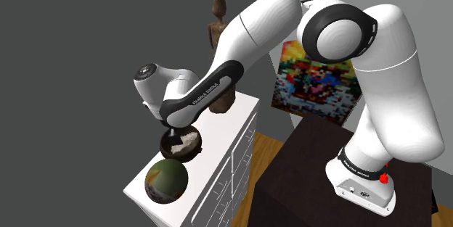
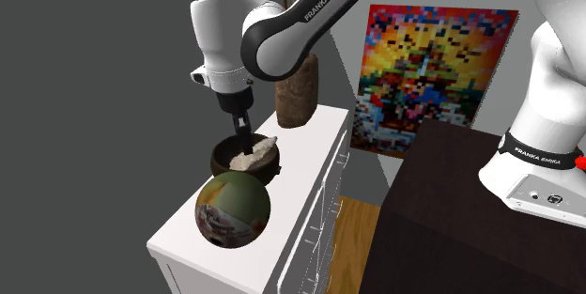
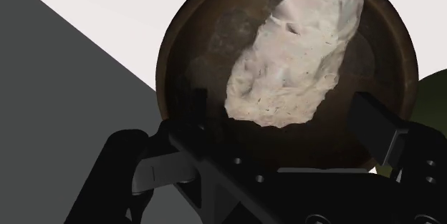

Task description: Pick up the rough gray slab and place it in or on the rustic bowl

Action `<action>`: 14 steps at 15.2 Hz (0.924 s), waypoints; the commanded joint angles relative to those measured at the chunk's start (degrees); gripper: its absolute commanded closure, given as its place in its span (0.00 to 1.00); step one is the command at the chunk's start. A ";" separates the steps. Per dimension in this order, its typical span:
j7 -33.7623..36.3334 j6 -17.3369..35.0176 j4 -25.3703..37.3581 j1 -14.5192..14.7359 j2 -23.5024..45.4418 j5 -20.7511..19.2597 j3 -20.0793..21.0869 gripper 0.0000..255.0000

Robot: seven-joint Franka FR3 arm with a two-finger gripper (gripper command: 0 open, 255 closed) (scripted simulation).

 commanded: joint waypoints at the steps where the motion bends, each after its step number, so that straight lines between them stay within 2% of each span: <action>1: 0.00 0.00 0.00 0.00 0.00 0.00 0.00 0.00; 4: 0.00 0.00 0.00 0.00 0.00 0.00 0.00 0.00; 8: -0.86 -5.39 1.82 0.13 -3.63 1.41 0.97 0.00; 14: -0.86 -5.39 1.82 0.13 -3.63 1.41 0.97 0.00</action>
